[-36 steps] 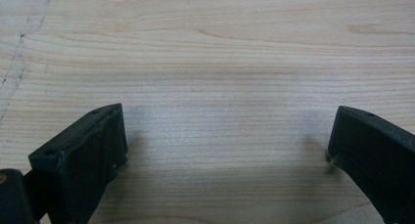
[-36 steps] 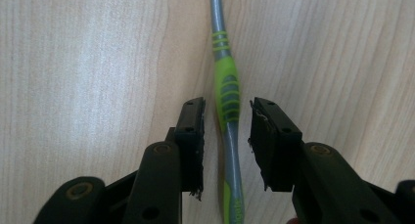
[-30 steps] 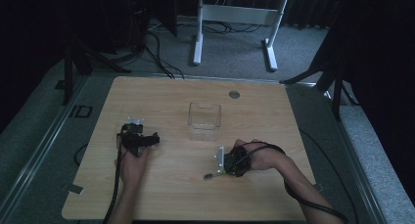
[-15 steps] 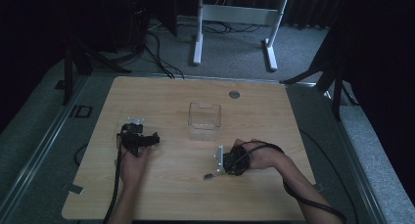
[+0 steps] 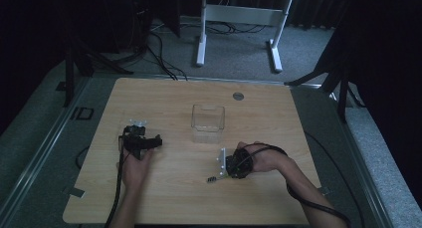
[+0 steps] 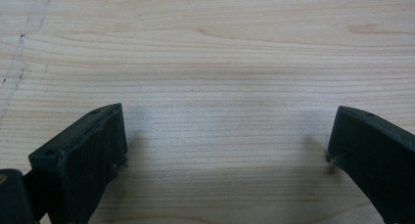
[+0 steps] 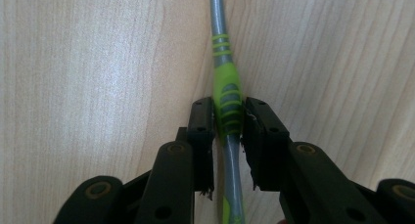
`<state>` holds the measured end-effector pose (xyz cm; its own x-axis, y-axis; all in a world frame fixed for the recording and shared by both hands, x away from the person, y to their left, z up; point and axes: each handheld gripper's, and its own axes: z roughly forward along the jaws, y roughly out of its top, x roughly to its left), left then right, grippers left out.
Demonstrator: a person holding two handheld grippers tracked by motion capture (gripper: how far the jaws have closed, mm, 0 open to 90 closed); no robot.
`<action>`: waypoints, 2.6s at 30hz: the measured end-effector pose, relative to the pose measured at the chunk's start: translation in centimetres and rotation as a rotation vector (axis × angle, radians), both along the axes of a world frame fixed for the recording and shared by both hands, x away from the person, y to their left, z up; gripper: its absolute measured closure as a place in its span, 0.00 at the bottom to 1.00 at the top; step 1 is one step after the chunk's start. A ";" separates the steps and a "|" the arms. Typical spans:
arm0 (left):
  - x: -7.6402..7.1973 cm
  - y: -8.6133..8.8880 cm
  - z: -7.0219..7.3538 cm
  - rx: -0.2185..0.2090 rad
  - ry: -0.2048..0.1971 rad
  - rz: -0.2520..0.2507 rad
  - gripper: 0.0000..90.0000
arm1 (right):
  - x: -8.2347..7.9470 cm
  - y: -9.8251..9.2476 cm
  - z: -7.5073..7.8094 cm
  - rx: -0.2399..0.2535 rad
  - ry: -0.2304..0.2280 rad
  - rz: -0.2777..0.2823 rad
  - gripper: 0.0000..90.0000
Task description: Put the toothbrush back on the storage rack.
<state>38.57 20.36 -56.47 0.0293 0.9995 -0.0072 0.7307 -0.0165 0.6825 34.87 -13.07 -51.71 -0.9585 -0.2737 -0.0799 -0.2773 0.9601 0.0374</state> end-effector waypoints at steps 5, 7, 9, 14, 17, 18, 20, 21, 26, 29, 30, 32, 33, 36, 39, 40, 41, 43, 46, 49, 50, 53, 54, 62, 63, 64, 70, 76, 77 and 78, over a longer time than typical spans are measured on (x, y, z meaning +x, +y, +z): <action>0.0 0.0 0.0 0.001 0.000 0.000 0.02 | -0.1 0.1 0.0 -0.012 0.002 0.004 0.85; 0.0 0.0 0.0 0.000 0.000 0.000 0.02 | -0.1 0.1 0.0 -0.013 0.001 0.010 0.86; 0.0 0.0 0.0 0.001 0.000 0.000 0.02 | -0.1 0.1 0.0 -0.016 0.006 0.011 0.87; 0.0 0.0 0.0 0.001 0.000 0.000 0.02 | 0.0 0.2 0.0 -0.023 0.015 0.007 0.88; 0.0 0.0 0.0 0.000 0.000 0.001 0.02 | -0.1 0.2 0.0 -0.022 0.023 0.004 0.88; 0.0 0.0 0.0 0.001 0.001 0.000 0.02 | -0.2 0.1 0.0 -0.020 0.024 0.003 0.88; 0.0 0.0 0.0 0.001 0.000 0.000 0.02 | -0.2 0.1 0.0 -0.015 0.026 -0.002 0.88; 0.0 0.0 0.0 0.001 0.001 0.000 0.02 | -0.2 0.1 0.1 -0.010 0.029 -0.004 0.88; 0.0 0.0 0.0 0.001 0.001 0.000 0.02 | -0.3 0.0 0.6 0.008 0.024 -0.013 0.88; 0.0 0.0 0.0 0.001 0.000 0.000 0.02 | -0.3 -0.1 0.9 0.015 0.019 -0.017 0.88; 0.0 0.0 0.0 0.001 0.000 0.000 0.02 | -0.2 -0.1 1.0 0.020 0.016 -0.017 0.88; 0.0 0.0 0.0 0.001 0.000 0.000 0.02 | -0.2 -0.2 1.3 0.027 0.010 -0.023 0.88; 0.0 0.0 0.0 0.001 0.001 0.000 0.02 | -0.2 -0.2 1.3 0.031 0.007 -0.023 0.88; 0.0 0.0 0.0 0.001 0.000 0.001 0.02 | -0.2 -0.2 1.6 0.037 0.000 -0.030 0.88; 0.0 0.0 0.0 0.000 0.000 0.001 0.02 | -0.2 -0.3 1.7 0.047 -0.007 -0.035 0.88; 0.0 0.0 0.0 0.001 0.000 0.001 0.02 | -0.1 -0.3 1.8 0.050 -0.010 -0.042 0.88; 0.0 0.0 0.0 0.000 0.000 0.001 0.02 | -0.1 -0.3 1.8 0.053 -0.015 -0.046 0.88; 0.0 0.0 0.0 0.001 0.000 0.000 0.02 | 0.0 -0.4 2.0 0.062 -0.022 -0.058 0.88; 0.0 0.0 0.0 0.001 0.000 0.000 0.02 | 0.1 -0.6 2.2 0.078 -0.031 -0.072 0.88; 0.0 0.0 0.0 0.000 0.000 0.000 0.02 | 0.2 -0.8 2.5 0.087 -0.039 -0.080 0.88; 0.0 0.0 0.0 0.001 0.000 0.000 0.02 | 0.2 -0.9 2.6 0.093 -0.043 -0.084 0.88; 0.0 0.0 0.0 0.000 0.000 0.001 0.02 | 0.5 -1.1 2.8 0.099 -0.061 -0.099 0.88; 0.0 0.0 0.0 0.001 0.000 0.000 0.02 | 0.5 -1.2 2.9 0.104 -0.064 -0.106 0.88; 0.0 0.0 0.0 0.001 0.001 0.000 0.02 | 0.9 -1.5 3.5 0.137 -0.088 -0.129 0.88; 0.0 0.0 0.0 0.001 0.000 0.000 0.02 | 0.9 -1.5 3.6 0.143 -0.091 -0.130 0.88; 0.0 0.0 0.0 0.001 0.001 0.000 0.02 | 1.0 -1.5 3.6 0.146 -0.092 -0.130 0.88; 0.0 0.0 0.0 0.001 0.000 0.000 0.02 | 1.2 -1.7 3.9 0.166 -0.108 -0.152 0.88; 0.0 0.0 0.0 0.000 0.000 0.001 0.02 | 1.4 -1.7 4.2 0.202 -0.117 -0.168 0.88; 0.0 0.0 0.0 0.000 0.000 0.000 0.02 | 1.4 -1.7 4.2 0.206 -0.118 -0.172 0.88; 0.0 0.0 0.0 0.001 0.000 0.000 0.02 | 1.4 -1.7 4.2 0.213 -0.117 -0.174 0.88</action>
